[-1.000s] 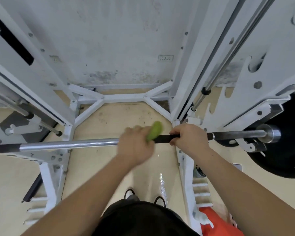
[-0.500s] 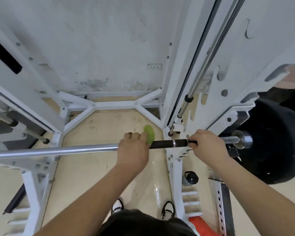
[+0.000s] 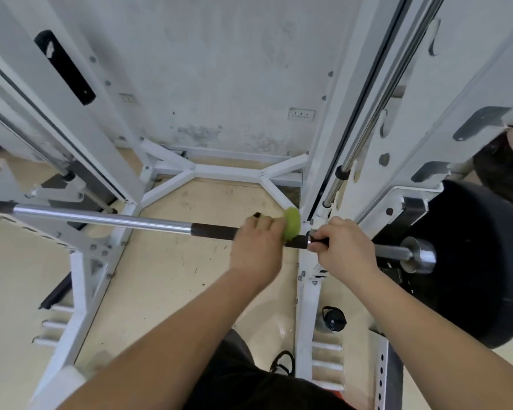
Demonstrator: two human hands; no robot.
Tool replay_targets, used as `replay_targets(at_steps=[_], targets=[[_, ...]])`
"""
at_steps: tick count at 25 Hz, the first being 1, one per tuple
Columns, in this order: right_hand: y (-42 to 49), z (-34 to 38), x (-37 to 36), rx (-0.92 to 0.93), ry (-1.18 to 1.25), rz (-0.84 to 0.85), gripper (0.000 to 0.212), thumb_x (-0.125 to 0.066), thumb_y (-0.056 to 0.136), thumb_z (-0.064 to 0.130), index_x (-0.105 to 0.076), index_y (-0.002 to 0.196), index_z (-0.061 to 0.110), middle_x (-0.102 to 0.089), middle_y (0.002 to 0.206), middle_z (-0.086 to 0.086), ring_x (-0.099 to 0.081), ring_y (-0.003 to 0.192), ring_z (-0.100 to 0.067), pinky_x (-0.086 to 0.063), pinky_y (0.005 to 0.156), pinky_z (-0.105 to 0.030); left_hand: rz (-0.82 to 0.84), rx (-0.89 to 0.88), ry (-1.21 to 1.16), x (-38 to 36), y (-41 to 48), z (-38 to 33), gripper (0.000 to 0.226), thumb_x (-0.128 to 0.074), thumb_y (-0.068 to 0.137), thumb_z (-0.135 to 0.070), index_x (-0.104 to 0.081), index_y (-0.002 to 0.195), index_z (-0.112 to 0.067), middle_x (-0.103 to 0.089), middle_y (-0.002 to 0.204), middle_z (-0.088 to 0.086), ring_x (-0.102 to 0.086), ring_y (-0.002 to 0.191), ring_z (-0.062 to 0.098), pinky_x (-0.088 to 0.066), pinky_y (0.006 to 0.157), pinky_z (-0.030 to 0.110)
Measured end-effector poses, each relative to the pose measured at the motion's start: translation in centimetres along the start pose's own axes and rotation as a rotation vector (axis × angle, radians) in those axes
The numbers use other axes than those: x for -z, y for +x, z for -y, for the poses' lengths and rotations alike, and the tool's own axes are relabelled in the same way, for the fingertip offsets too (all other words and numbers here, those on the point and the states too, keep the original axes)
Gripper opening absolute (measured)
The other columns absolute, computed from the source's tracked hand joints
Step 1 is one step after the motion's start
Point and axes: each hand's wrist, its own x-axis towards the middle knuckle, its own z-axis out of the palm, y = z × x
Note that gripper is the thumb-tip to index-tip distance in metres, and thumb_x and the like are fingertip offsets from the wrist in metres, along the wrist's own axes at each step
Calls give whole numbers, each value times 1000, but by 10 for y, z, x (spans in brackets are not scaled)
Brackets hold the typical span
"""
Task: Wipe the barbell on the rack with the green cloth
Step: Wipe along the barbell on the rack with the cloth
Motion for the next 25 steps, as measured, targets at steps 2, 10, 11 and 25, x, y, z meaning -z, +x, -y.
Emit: replay_targets(at_steps=[2,10,11,25], targets=[[3,-3,0,-13,13,14,5,-75,85,30,-78,88,27,-59,86,7,-54,93,-21,-42,65,-32,-5,-170,-80,-1,-1,4,50,-58,97,-27,-46,145,-28,-61,131,-5,-52,115,25,-47,97,35],[6,-7,-4,-13,38,25,8,-75,85,32,-77,92,30,-59,87,11,-47,90,-13,-37,66,-32,-62,227,5,6,-4,43,28,-65,91,-22,-59,118,-18,-68,109,2,-56,102,27,-46,86,36],[7,-8,-3,-22,58,34,7,-77,83,32,-78,90,30,-58,86,11,-47,90,-12,-37,66,-31,-78,165,-18,1,-5,16,31,-70,87,-19,-62,117,-17,-70,106,2,-59,99,27,-47,88,35],[6,-9,2,30,107,53,10,-76,87,32,-80,95,27,-60,88,8,-51,94,-17,-46,72,-35,-128,165,-230,-4,-8,-7,27,-64,96,-24,-62,123,-18,-71,119,1,-55,118,31,-49,92,41]])
